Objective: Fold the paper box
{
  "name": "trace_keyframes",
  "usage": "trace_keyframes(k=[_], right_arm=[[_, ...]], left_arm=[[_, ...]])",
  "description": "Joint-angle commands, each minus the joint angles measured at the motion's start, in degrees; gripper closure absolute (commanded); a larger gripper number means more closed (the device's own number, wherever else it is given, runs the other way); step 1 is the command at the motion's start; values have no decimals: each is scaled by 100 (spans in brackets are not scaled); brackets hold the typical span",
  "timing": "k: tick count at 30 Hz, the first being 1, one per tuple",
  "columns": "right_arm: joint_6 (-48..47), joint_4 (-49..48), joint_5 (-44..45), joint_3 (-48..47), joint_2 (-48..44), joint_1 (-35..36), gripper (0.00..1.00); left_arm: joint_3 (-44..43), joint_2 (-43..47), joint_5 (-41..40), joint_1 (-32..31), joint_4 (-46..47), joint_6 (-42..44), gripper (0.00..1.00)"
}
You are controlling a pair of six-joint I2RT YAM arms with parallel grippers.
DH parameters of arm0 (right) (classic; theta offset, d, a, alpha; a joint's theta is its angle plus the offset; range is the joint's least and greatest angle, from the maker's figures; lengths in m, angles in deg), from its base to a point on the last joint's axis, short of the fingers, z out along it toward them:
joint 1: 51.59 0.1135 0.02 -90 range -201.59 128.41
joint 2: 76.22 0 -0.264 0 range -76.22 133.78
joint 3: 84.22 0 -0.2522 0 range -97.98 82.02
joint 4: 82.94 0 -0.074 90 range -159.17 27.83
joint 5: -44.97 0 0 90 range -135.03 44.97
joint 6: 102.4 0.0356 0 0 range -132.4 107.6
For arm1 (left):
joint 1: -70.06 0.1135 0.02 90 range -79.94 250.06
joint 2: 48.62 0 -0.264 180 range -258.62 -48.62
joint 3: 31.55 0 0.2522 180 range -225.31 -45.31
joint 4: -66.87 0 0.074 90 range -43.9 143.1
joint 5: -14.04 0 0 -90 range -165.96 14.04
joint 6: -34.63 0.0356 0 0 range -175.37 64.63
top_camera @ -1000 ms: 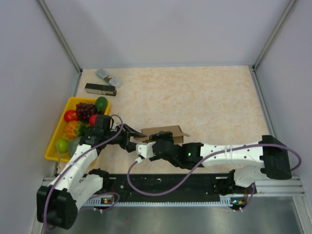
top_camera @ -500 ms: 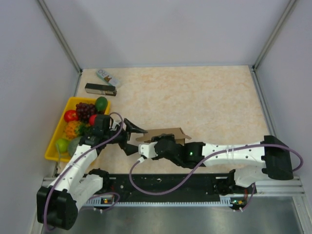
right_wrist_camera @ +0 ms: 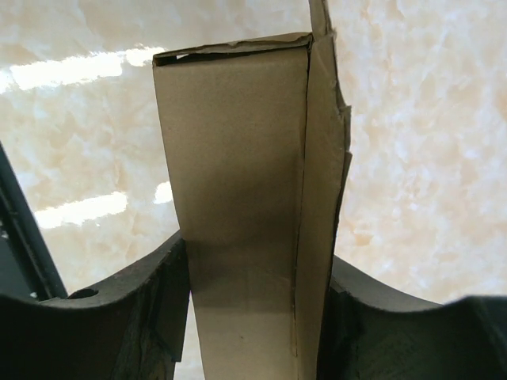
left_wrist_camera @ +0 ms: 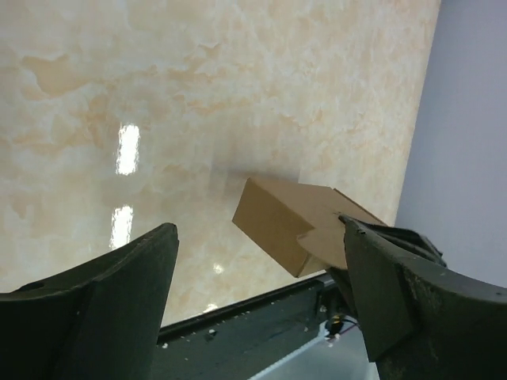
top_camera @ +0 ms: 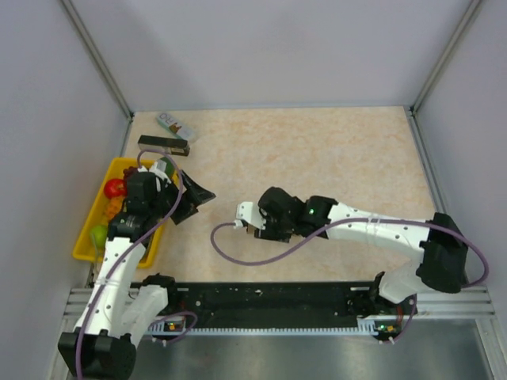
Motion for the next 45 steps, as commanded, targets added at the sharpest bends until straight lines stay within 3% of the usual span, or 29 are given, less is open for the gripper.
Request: trace_keyframes(k=[1, 10, 19, 22, 31, 38, 45], right_arm=[[288, 879, -1474, -752, 466, -559, 65], [218, 1478, -2011, -1587, 1415, -991, 62], [86, 1241, -1932, -1456, 1565, -991, 57], [103, 1084, -1880, -1316, 1521, -991, 49], [95, 538, -1432, -753, 1161, -903, 39], [138, 511, -1352, -788, 1012, -868, 22], [253, 512, -1413, -902, 775, -868, 11]], left_arm=[[58, 364, -94, 14, 435, 798, 12], [50, 759, 170, 14, 92, 1343, 14], [164, 997, 302, 14, -22, 1467, 14], [138, 1015, 363, 14, -22, 1467, 14], [76, 1076, 284, 14, -145, 1616, 15], [94, 1076, 320, 14, -127, 1660, 14], [260, 1050, 627, 14, 65, 1818, 14]])
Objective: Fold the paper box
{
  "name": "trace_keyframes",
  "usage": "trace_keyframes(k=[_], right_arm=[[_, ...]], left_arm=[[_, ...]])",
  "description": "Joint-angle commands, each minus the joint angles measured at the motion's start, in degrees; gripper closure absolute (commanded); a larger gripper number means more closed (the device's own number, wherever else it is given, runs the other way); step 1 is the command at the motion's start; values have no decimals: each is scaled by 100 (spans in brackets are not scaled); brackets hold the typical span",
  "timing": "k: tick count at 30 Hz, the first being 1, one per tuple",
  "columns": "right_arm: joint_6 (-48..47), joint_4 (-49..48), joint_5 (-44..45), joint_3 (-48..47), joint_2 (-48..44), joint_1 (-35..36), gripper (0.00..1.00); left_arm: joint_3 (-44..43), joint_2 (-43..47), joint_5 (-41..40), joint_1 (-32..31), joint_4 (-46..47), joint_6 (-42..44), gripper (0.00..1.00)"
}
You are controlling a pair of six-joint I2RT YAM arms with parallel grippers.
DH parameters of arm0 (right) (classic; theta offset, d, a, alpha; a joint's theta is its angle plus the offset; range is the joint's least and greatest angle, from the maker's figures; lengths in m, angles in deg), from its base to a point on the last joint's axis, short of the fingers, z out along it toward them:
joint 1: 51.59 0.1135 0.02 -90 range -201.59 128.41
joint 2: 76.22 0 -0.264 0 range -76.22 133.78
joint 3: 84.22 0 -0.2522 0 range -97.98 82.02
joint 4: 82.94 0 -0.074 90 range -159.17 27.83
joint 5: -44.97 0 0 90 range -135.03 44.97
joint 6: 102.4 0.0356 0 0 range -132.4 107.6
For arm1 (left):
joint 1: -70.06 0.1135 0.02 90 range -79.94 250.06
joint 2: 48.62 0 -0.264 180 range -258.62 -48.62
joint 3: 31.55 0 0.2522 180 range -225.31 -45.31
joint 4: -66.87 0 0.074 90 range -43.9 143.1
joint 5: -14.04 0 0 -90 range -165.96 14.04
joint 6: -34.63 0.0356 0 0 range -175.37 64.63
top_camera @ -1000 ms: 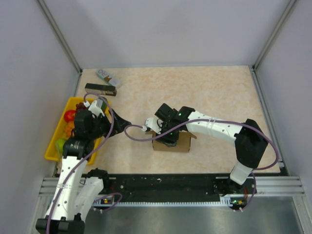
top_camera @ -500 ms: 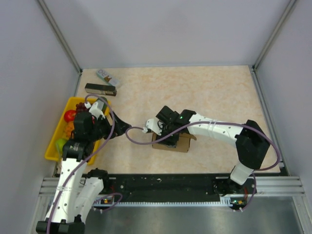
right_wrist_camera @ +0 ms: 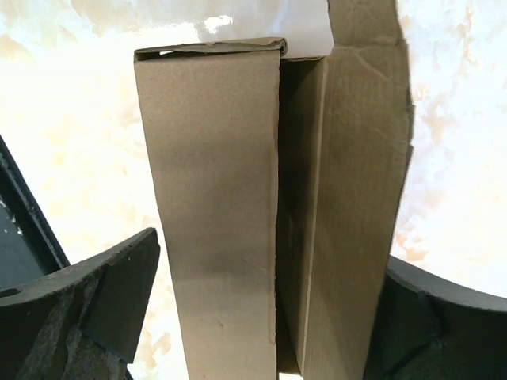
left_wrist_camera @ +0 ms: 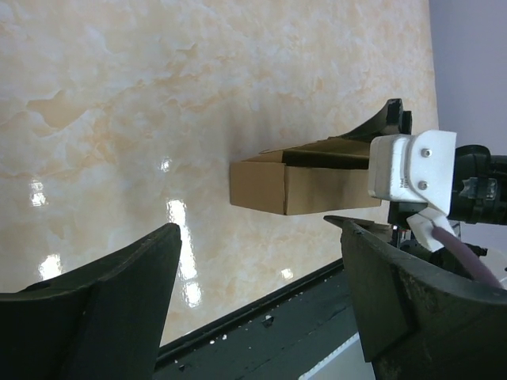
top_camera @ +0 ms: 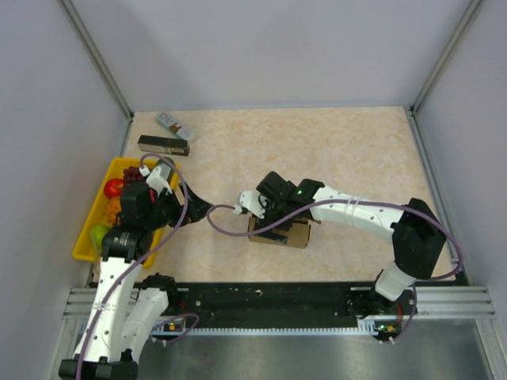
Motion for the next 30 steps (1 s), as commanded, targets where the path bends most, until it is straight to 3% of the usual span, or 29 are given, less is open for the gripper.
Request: trace_keyframes(k=[1, 5, 10, 12, 17, 18, 20, 22, 24, 26, 30], right_arm=[[113, -155, -67, -148, -417, 50, 10], [235, -155, -15, -245, -505, 50, 6], [552, -199, 64, -359, -856, -55, 1], [763, -234, 143, -377, -997, -116, 1], [1998, -252, 931, -526, -1611, -503, 1], [2246, -234, 1109, -509, -1717, -564, 1], [2982, -190, 1678, -299, -2015, -696, 1], [3319, -50, 1691, -96, -2525, -863, 1], [4031, 117, 904, 176, -2989, -1564, 1], [4313, 100, -498, 597, -3229, -2144, 13], [4191, 56, -1042, 1055, -3397, -2428, 33]], left_arm=[[188, 23, 454, 14, 339, 277, 14], [285, -188, 780, -30, 506, 392, 17], [198, -390, 421, -564, 559, 637, 20], [93, -504, 35, -863, 603, 725, 23], [-294, -1187, -1528, -2489, 429, 1226, 26], [-495, -1330, -2027, -2621, 323, 1279, 27], [-637, -1682, -2190, -2789, 199, 1490, 28], [-786, -1866, -2147, -2798, 225, 1717, 27], [-926, -1998, -2015, -2798, 295, 1999, 26], [-1128, -2358, -1707, -2807, 147, 2377, 25], [-1682, -2938, -1233, -2816, -83, 2668, 24]])
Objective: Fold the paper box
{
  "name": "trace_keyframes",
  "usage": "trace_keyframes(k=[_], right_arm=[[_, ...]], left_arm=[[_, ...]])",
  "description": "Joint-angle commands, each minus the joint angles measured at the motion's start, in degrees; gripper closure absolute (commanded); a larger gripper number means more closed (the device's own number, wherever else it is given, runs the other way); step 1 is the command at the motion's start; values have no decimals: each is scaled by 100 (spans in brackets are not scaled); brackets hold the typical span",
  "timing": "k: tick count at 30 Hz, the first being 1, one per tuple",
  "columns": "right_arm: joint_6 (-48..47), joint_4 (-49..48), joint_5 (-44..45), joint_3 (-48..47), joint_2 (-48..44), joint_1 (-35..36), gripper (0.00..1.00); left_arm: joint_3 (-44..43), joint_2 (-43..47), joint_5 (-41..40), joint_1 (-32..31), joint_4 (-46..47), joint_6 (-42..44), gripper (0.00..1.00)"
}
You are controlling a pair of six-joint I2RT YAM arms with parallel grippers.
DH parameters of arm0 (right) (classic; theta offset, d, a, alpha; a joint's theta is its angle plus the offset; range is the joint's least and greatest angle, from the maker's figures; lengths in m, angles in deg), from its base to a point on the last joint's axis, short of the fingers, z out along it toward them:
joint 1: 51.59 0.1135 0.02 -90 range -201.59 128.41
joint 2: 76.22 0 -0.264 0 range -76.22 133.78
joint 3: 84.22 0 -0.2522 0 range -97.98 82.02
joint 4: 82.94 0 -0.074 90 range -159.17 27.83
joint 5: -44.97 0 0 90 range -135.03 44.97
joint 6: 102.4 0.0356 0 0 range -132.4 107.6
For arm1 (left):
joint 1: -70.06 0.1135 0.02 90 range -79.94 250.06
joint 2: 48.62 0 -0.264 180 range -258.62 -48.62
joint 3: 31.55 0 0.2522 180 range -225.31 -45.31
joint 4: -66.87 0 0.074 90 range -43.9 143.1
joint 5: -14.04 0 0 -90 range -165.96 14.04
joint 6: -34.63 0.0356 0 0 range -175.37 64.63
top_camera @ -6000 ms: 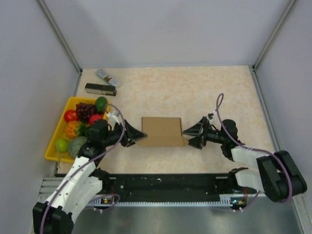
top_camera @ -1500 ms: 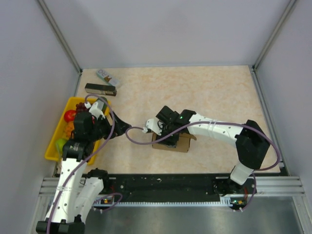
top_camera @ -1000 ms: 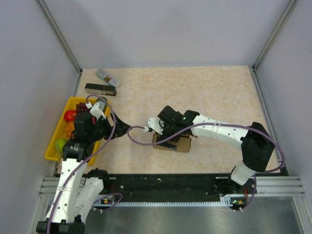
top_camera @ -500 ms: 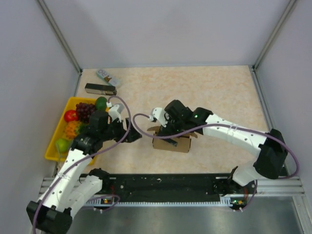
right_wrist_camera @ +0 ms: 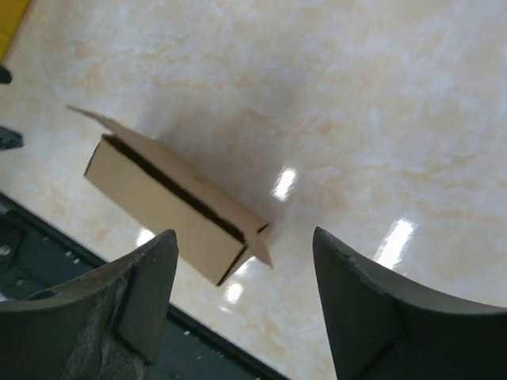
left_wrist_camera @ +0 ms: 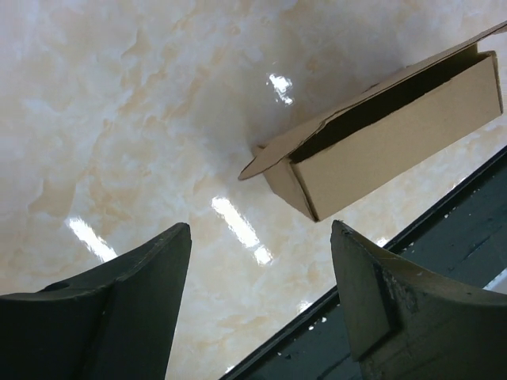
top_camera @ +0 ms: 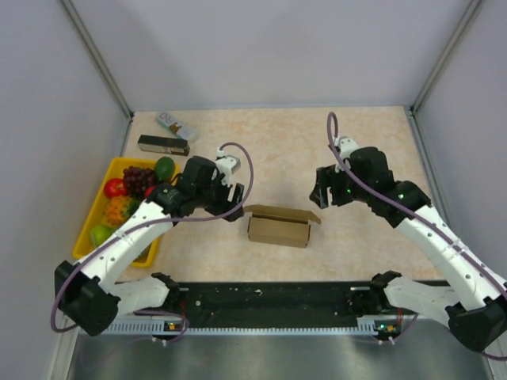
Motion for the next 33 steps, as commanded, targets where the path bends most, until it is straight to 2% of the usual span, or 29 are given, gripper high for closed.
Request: trace_keyframes(k=[1, 3, 4, 6, 9, 12, 16, 19, 25, 27, 33], right_arm=[[404, 95, -1235, 419, 50, -87, 44], [298, 86, -1236, 473, 103, -87, 51], [237, 86, -1166, 499, 146, -79, 60], [105, 113, -859, 517, 191, -79, 63], [-45, 148, -831, 569, 296, -87, 63], [-142, 183, -840, 605, 428, -87, 63], [-273, 201, -700, 614, 516, -79, 56], [-387, 218, -559, 596, 577, -79, 55], [-493, 236, -743, 675, 727, -79, 61], [-511, 236, -770, 710, 727, -78, 65], [-520, 227, -787, 737, 736, -35, 69]], left_arm=[[-586, -526, 468, -34, -74, 703, 25], [-700, -641, 600, -34, -65, 835, 26], [-718, -720, 627, -34, -48, 1010, 27], [-806, -817, 697, -34, -47, 1152, 28], [-911, -1001, 758, -34, -109, 1319, 34], [-947, -1168, 689, -60, -56, 1363, 34], [-1034, -1440, 724, -113, 84, 1442, 34], [-1043, -1599, 706, -139, 163, 1504, 35], [-1008, -1679, 750, -174, 207, 1486, 44], [-1017, -1679, 697, -183, 190, 1460, 50], [-1035, -1714, 697, -183, 137, 1372, 60]])
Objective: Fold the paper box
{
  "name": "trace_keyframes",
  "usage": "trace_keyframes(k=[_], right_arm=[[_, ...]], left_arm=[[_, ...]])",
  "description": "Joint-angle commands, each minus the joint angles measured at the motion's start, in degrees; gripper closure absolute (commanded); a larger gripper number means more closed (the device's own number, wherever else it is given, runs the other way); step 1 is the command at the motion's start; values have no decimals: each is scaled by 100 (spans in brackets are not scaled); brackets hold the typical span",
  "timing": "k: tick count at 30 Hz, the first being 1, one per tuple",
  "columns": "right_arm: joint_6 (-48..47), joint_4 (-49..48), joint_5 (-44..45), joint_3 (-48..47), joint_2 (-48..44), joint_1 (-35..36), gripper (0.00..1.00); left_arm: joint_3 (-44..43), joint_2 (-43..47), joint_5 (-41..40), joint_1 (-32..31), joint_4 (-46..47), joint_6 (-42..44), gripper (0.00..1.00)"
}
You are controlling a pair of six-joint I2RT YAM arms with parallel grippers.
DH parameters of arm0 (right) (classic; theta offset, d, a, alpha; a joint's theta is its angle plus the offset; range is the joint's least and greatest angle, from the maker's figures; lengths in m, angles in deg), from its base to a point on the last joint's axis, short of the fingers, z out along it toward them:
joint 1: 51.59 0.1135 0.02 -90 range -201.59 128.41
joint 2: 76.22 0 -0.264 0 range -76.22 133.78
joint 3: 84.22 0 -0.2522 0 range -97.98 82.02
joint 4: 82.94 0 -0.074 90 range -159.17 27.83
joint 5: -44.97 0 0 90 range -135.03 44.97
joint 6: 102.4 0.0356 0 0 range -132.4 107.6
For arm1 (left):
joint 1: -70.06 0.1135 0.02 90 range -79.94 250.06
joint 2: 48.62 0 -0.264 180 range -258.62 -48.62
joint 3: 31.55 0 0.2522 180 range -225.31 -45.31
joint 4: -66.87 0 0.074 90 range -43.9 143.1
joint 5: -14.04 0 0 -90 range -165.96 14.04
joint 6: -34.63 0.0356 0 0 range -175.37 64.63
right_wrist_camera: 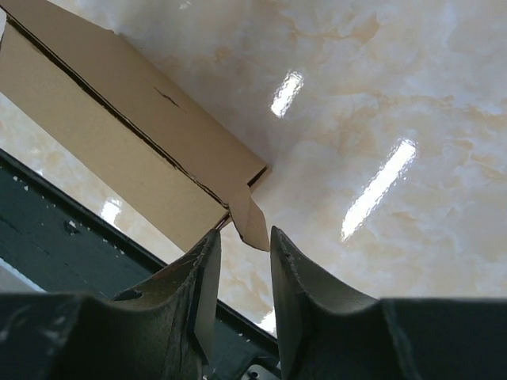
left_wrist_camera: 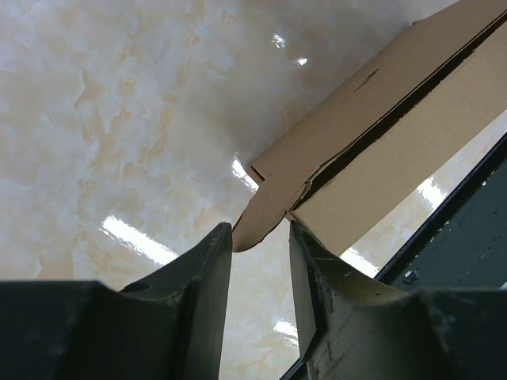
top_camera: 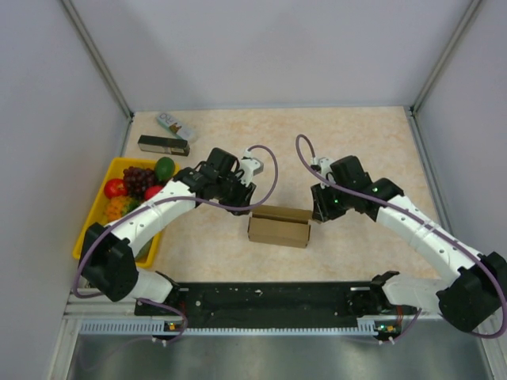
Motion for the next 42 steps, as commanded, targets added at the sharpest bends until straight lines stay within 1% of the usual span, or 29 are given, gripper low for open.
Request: trace_keyframes(k=[1, 3, 8, 9, 11, 13, 15, 17, 20, 22, 23, 24, 28, 32, 42], right_arm=[[-70, -42, -84, -11, 6, 77, 69], [-43, -42, -58, 7, 15, 112, 72], [27, -42, 118, 59, 85, 305, 74], [36, -42, 153, 51, 111, 358, 78], [62, -33, 303, 33, 138, 480, 80], [62, -33, 347, 33, 164, 508, 80], [80, -24, 443, 50, 173, 534, 75], [80, -15, 584, 59, 199, 534, 71], [71, 11, 610, 68, 269, 543, 72], [97, 2, 576, 59, 304, 552, 76], [106, 2, 558, 51, 331, 569, 83], [132, 2, 540, 33, 331, 604, 86], [325, 2, 435, 7, 357, 648, 89], [624, 2, 338, 15, 349, 692, 100], [1231, 2, 435, 200, 243, 780, 100]], left_arm=[[-230, 2, 85, -21, 128, -16, 62], [-222, 11, 85, -21, 93, -69, 66], [-239, 11, 94, -30, 93, -95, 72], [-230, -7, 94, -30, 84, -113, 73], [-265, -24, 120, -39, 84, -139, 75], [-257, -33, 129, -39, 76, -157, 75], [-283, -68, 129, -39, 41, -157, 78], [-309, -95, 103, -39, -12, -165, 79], [-318, -130, 173, -47, -39, -174, 81], [-362, -165, 243, -48, -91, -201, 87], [-380, -174, 261, -48, -100, -270, 89], [-388, -165, 313, -48, -91, -306, 92], [-389, -182, 454, -65, -91, -473, 96], [-275, -130, 595, -109, -13, -789, 99], [218, 125, 587, -232, 330, -1273, 100]])
